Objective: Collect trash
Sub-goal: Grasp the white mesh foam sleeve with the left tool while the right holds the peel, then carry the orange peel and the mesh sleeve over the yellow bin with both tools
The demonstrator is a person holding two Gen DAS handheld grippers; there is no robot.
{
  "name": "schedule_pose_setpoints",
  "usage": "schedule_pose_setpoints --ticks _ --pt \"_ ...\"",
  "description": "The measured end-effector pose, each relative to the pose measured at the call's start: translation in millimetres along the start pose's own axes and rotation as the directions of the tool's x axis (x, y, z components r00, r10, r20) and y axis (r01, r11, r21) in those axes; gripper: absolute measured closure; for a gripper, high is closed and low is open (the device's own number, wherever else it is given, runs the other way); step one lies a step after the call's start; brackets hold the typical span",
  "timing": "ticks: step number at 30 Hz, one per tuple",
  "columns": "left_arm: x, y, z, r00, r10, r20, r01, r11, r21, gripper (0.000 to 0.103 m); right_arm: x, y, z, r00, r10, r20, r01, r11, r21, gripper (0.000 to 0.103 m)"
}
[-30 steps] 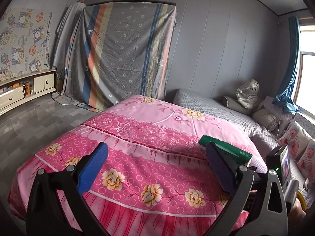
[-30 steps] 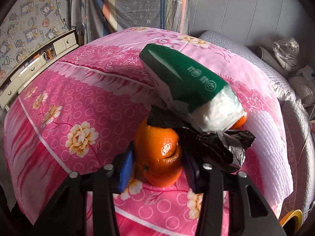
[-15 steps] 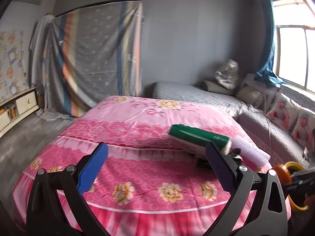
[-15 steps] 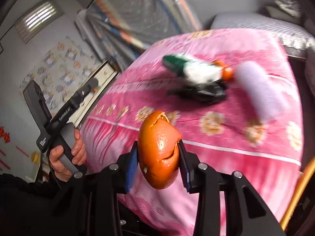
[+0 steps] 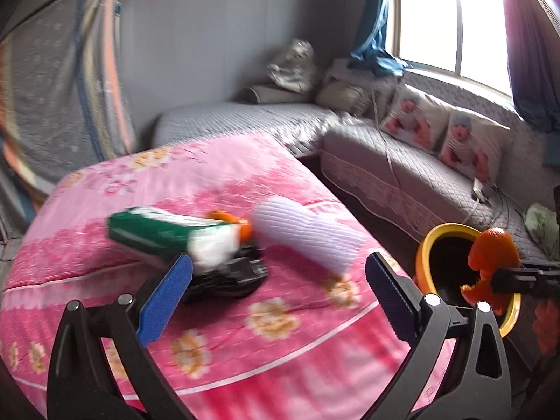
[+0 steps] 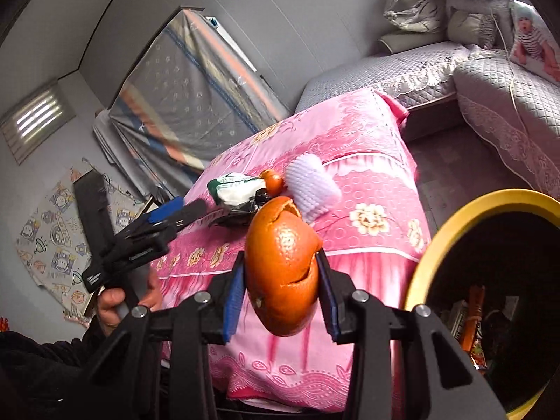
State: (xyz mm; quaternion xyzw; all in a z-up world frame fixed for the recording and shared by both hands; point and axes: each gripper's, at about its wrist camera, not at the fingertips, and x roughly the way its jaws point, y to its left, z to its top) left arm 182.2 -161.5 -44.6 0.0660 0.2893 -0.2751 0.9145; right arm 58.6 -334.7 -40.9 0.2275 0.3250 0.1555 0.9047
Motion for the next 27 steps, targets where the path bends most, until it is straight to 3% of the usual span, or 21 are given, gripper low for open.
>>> schedule_pose_setpoints --ticks 4,9,15,19,22,23,25,26,27 --pt "51 -25 13 0.996 -0.024 -0.086 0.025 1.000 0.010 0.008 -8 -15 -2 1.000 0.008 0.016 -0.009 1.000 0.020 0.067" --pt "102 -30 24 0.984 -0.005 -0.181 0.000 1.000 -0.025 0.008 -20 -33 -6 0.999 0.014 0.034 -0.016 0.999 0.046 0.067" --pt "151 -34 27 0.959 0.073 -0.274 -0.071 0.997 0.018 0.008 -18 -47 -9 0.999 0.026 0.040 -0.029 0.996 0.082 0.067" --pt "169 -35 26 0.947 0.104 -0.305 -0.093 0.994 0.049 0.008 -16 -51 -11 0.999 0.030 0.038 -0.033 0.995 0.089 0.067" --pt "171 -32 25 0.950 0.106 -0.294 -0.098 0.994 0.041 0.010 -16 -51 -12 0.999 0.030 0.034 -0.033 0.995 0.091 0.067" --pt "169 -33 25 0.952 0.110 -0.286 -0.100 0.994 0.049 0.012 -16 -51 -12 0.999 0.028 0.034 -0.031 0.995 0.091 0.067" --pt "166 -34 25 0.956 0.095 -0.277 -0.081 0.995 0.063 0.048 -17 -49 -12 0.999 0.025 0.035 -0.028 0.995 0.091 0.067" --pt "165 -35 24 0.956 0.088 -0.280 -0.074 0.995 0.061 0.052 -17 -50 -12 0.999 0.023 0.035 -0.027 0.995 0.092 0.067" --pt "164 -35 24 0.957 0.081 -0.279 -0.068 0.996 0.056 0.063 -18 -49 -12 0.999 0.022 0.036 -0.025 0.995 0.093 0.067"
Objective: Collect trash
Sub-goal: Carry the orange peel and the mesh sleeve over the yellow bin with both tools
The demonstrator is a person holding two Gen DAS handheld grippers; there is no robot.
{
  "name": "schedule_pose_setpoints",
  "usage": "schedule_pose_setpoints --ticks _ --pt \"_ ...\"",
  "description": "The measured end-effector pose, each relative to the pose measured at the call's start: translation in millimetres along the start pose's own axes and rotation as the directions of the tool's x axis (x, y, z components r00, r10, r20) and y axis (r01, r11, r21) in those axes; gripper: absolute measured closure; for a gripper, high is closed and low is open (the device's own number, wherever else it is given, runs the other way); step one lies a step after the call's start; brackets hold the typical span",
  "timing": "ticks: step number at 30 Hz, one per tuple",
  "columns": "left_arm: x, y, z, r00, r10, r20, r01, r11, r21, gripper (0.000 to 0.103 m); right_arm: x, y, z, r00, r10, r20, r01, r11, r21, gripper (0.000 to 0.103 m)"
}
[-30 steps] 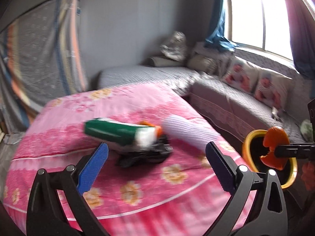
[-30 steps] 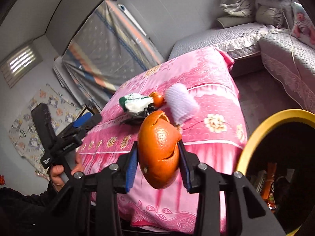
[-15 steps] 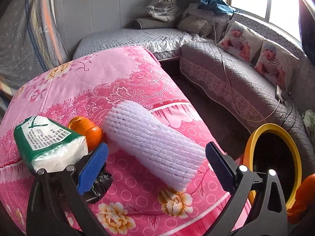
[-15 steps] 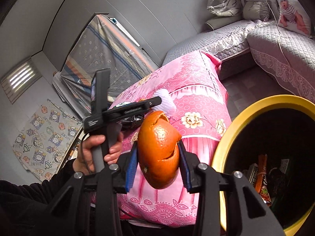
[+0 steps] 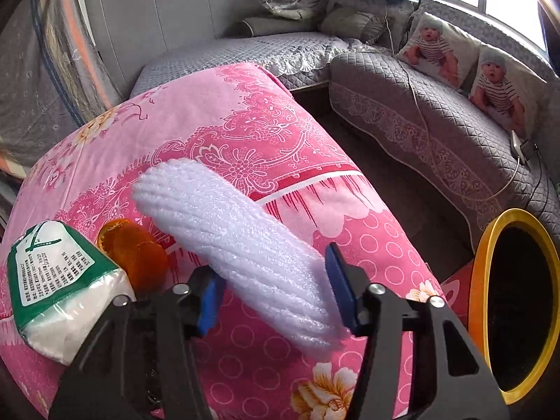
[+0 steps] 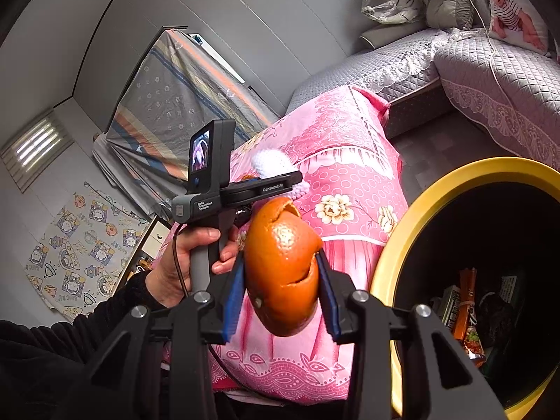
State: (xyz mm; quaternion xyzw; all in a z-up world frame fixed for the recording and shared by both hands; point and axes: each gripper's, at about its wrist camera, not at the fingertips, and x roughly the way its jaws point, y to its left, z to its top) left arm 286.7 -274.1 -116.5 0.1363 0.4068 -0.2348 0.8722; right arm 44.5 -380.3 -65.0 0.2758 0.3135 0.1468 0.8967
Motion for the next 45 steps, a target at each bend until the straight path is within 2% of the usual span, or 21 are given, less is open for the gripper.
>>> schedule_pose_setpoints --ticks 1,4,7,10,13,17,22,27,38,45 --pt "0 0 0 1.000 -0.008 0.002 0.008 1.000 0.003 0.074 0 1 0 1.000 0.000 0.001 0.000 1.000 0.001 0.067" --pt "-9 1 -2 1.000 -0.014 0.027 0.014 1.000 0.004 0.084 0 6 1 1.000 0.000 0.000 0.000 1.000 -0.006 0.067" --pt "-25 7 -4 0.997 -0.048 0.066 0.049 0.999 -0.014 0.089 1 13 2 1.000 -0.002 -0.006 0.002 1.000 -0.021 0.067" --pt "-48 14 -7 0.989 -0.087 0.122 0.091 0.995 -0.029 0.089 3 21 4 1.000 -0.004 -0.011 0.004 0.999 -0.033 0.067" --pt "-81 25 -14 0.970 -0.145 0.195 0.154 0.987 -0.034 0.089 6 29 4 1.000 0.000 -0.016 0.000 0.999 -0.049 0.067" --pt "-129 42 -26 0.945 -0.160 0.284 0.181 0.982 -0.048 0.089 12 42 4 1.000 0.012 -0.026 -0.014 0.997 -0.073 0.067" --pt "-183 58 -51 0.924 -0.119 0.363 0.156 0.985 -0.072 0.089 17 57 5 0.999 0.033 -0.042 -0.037 0.994 -0.102 0.067" --pt "-226 58 -74 0.900 -0.079 0.429 0.115 0.992 -0.059 0.089 25 63 3 0.998 0.027 -0.058 -0.033 0.995 -0.097 0.067" --pt "-275 45 -96 0.851 -0.119 0.511 0.137 0.991 0.002 0.089 27 67 9 0.999 -0.013 -0.040 0.009 0.996 -0.084 0.067" --pt "-280 33 -93 0.837 -0.163 0.523 0.166 0.985 0.041 0.089 10 60 20 0.999 -0.041 0.015 0.043 0.995 -0.085 0.067"
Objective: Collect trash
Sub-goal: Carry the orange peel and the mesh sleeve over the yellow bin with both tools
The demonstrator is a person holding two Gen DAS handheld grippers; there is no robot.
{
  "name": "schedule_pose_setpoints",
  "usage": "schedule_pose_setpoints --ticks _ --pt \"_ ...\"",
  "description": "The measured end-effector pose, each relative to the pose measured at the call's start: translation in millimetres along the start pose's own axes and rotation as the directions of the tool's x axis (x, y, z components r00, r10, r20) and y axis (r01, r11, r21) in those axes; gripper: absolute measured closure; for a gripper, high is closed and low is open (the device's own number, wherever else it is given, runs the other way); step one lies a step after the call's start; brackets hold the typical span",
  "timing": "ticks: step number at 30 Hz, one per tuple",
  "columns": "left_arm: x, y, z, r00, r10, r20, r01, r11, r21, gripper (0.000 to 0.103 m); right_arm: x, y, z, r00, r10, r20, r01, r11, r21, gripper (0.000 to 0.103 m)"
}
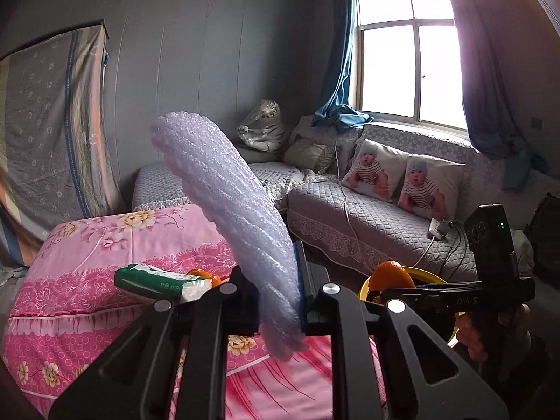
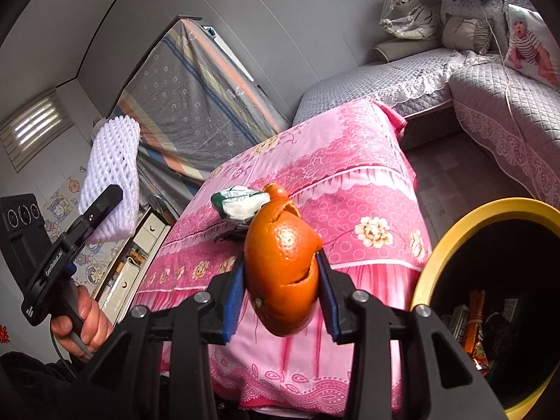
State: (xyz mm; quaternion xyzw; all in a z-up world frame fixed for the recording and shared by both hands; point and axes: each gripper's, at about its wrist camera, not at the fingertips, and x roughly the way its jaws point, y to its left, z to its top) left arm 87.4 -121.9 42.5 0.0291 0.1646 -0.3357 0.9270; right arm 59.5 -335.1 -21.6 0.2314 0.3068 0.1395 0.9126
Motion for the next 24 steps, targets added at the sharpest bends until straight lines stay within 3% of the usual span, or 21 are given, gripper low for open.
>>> schedule_pose_setpoints --ticks 10,16,24 --pt "7 -30 6 0.998 -0.067 0.007 0.066 0.997 0.043 0.089 -28 -33 4 0.989 -0.116 0.088 0.113 0.993 0.039 0.067" --pt "17 -53 9 0.993 -0.115 -0.004 0.115 0.990 0.081 0.089 -41 -66 0 0.969 -0.220 0.115 0.210 0.973 0.095 0.067" --pt "34 -81 12 0.984 -0.175 -0.026 0.177 0.977 0.118 0.089 -49 -109 -15 0.920 -0.376 0.109 0.354 0.919 0.175 0.067"
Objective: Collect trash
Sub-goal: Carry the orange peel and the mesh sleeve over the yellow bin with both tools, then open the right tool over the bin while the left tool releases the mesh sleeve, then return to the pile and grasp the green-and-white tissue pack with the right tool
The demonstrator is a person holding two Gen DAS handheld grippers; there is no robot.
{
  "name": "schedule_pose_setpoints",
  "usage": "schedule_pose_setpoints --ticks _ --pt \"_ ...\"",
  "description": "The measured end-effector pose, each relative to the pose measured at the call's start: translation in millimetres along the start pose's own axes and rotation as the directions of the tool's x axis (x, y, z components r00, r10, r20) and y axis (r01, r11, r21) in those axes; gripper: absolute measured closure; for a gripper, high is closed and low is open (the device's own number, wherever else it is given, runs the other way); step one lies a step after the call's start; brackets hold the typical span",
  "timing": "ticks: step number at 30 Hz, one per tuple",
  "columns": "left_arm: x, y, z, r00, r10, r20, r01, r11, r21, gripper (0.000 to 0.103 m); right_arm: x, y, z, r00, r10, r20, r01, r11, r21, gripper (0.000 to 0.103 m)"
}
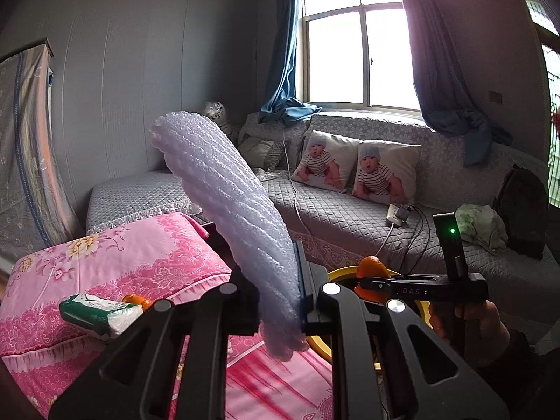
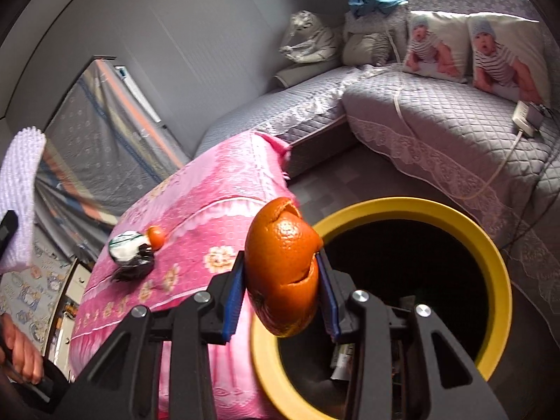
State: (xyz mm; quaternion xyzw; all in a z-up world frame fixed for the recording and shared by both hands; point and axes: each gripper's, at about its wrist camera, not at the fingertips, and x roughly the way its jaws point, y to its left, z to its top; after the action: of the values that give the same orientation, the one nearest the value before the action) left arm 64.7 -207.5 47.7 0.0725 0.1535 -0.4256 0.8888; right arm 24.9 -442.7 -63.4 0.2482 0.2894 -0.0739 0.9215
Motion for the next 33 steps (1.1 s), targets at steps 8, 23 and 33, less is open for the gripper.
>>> schedule_pose_setpoints --ticks 8,23,33 --pt "35 -20 2 0.996 -0.080 -0.046 0.081 0.997 0.017 0.089 9 -38 -5 0.992 -0.124 -0.013 0.125 0.990 0.062 0.067" --pt "149 -67 -26 0.943 -0.253 -0.216 0.255 0.967 -0.020 0.088 -21 -97 -9 0.965 -0.258 0.052 0.239 0.943 0.231 0.033" --pt "198 -98 -66 0.908 -0.303 -0.290 0.305 0.952 -0.038 0.023 -95 -144 -17 0.902 -0.387 0.191 0.299 0.880 0.370 0.020"
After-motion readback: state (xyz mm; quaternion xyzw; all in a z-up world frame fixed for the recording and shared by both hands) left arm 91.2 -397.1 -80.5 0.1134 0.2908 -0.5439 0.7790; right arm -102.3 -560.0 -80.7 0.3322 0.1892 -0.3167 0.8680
